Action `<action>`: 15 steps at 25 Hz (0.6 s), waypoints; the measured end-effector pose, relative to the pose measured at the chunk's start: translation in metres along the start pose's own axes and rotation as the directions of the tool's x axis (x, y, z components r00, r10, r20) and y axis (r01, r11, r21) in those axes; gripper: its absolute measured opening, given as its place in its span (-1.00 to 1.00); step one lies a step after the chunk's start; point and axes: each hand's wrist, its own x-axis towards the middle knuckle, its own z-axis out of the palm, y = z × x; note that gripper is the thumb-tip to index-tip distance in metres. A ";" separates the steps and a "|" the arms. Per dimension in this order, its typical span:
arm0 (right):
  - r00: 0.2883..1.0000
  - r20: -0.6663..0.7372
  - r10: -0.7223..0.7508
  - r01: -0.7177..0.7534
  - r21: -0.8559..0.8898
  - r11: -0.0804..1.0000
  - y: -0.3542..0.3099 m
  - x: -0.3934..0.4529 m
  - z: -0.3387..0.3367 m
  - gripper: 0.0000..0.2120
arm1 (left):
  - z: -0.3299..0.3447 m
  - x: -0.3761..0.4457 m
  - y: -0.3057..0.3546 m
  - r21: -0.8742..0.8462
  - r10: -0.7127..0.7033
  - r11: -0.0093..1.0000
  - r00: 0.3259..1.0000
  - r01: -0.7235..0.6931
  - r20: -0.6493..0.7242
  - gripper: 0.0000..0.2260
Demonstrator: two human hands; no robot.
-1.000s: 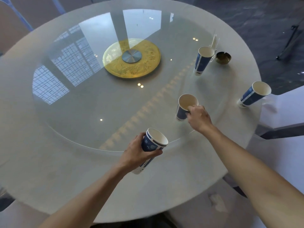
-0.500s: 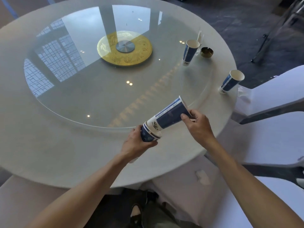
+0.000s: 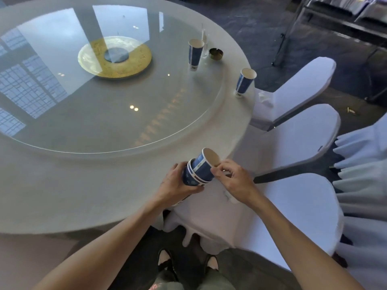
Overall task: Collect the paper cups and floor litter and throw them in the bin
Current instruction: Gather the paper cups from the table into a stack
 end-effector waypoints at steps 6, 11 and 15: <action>0.999 -0.043 0.024 -0.022 0.058 0.998 0.047 -0.032 -0.021 -0.64 | 0.060 -0.014 0.037 -0.011 0.041 0.999 0.999 -0.041 0.011 -0.30; 0.994 0.090 0.058 -0.059 0.013 0.998 0.090 -0.052 -0.042 -0.24 | 0.107 -0.030 0.051 -0.014 0.034 0.999 0.999 -0.033 0.015 -0.28; 0.977 0.184 0.110 -0.114 0.010 0.993 0.112 -0.051 -0.046 -0.09 | 0.135 -0.041 0.051 -0.052 0.010 0.999 1.000 -0.010 -0.008 -0.26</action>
